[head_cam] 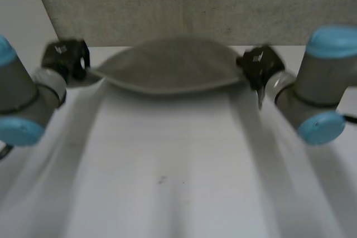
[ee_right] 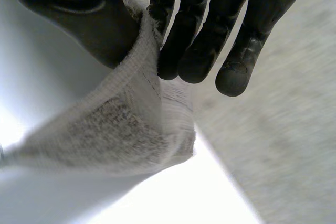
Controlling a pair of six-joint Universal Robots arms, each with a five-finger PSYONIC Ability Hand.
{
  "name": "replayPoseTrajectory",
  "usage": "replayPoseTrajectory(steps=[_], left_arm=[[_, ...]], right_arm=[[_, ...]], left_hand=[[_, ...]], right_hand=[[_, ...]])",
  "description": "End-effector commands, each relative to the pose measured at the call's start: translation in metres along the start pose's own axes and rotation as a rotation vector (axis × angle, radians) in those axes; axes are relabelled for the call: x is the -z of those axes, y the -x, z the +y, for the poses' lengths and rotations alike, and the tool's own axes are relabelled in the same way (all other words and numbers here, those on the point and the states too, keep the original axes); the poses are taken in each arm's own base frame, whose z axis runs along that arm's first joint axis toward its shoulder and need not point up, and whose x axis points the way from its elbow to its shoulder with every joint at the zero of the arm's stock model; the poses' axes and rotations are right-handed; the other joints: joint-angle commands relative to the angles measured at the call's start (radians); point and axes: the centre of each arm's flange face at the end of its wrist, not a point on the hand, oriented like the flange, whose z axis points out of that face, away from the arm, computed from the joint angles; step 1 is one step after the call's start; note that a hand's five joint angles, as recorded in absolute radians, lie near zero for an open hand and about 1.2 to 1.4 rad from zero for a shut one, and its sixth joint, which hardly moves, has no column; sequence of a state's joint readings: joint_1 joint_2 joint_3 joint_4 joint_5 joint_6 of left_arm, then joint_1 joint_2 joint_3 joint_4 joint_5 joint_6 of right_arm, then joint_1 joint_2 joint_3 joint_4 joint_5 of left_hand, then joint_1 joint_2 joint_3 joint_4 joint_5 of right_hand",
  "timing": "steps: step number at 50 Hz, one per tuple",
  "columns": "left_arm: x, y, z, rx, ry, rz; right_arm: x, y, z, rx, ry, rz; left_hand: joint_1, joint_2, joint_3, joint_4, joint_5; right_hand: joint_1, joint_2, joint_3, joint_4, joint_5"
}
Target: Fold the towel.
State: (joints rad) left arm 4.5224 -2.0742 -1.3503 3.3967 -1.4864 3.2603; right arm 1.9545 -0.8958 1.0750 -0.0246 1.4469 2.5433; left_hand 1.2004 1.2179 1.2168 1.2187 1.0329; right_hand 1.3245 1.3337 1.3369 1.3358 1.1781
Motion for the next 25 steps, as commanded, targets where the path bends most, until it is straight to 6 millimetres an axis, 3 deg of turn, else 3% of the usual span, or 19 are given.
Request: replayPoseTrajectory(steps=[1,3,4,5,6,7,12,19,25], left_arm=[[0.011,-0.011,0.070,-0.128,0.138,0.034],[0.013,-0.011,0.075,-0.169,0.153,0.042],[0.015,-0.012,0.077,-0.201,0.159,0.046],[0.016,-0.012,0.076,-0.224,0.160,0.048],[0.016,-0.012,0.076,-0.224,0.160,0.048],[0.017,-0.012,0.075,-0.236,0.157,0.047],[0.020,-0.011,0.066,-0.235,0.140,0.044],[0.025,-0.011,0.061,-0.236,0.133,0.043],[0.026,-0.011,0.062,-0.234,0.136,0.043]], right_arm=[[-0.006,0.052,0.077,0.038,0.134,-0.100],[-0.004,0.056,0.083,0.038,0.154,-0.110],[-0.004,0.055,0.085,0.031,0.165,-0.105],[-0.004,0.055,0.085,0.031,0.165,-0.105],[-0.002,0.052,0.085,0.019,0.170,-0.098],[0.001,0.049,0.084,0.010,0.172,-0.091],[0.009,0.034,0.074,-0.049,0.177,-0.034],[0.014,0.018,0.072,-0.147,0.203,0.042],[0.014,0.009,0.084,-0.160,0.237,0.071]], left_hand=[[0.196,0.178,0.180,0.178,0.189],[0.196,0.178,0.180,0.178,0.189],[0.196,0.178,0.180,0.178,0.189],[0.196,0.178,0.180,0.178,0.189],[0.196,0.178,0.180,0.178,0.189],[0.196,0.178,0.180,0.178,0.189],[0.196,0.178,0.180,0.178,0.189],[0.196,0.178,0.180,0.178,0.189],[0.196,0.178,0.180,0.178,0.189]], right_hand=[[0.072,0.063,0.059,0.060,0.044],[0.012,0.003,-0.001,0.000,-0.016],[-0.192,-0.202,-0.205,-0.204,-0.220],[-0.194,-0.204,-0.207,-0.206,-0.222],[-0.497,-0.506,-0.509,-0.508,-0.525],[-0.642,-0.651,-0.654,-0.653,-0.670],[-0.737,-0.746,-0.750,-0.749,-0.765],[-0.696,-0.706,-0.709,-0.708,-0.725],[-0.688,-0.697,-0.700,-0.699,-0.716]])
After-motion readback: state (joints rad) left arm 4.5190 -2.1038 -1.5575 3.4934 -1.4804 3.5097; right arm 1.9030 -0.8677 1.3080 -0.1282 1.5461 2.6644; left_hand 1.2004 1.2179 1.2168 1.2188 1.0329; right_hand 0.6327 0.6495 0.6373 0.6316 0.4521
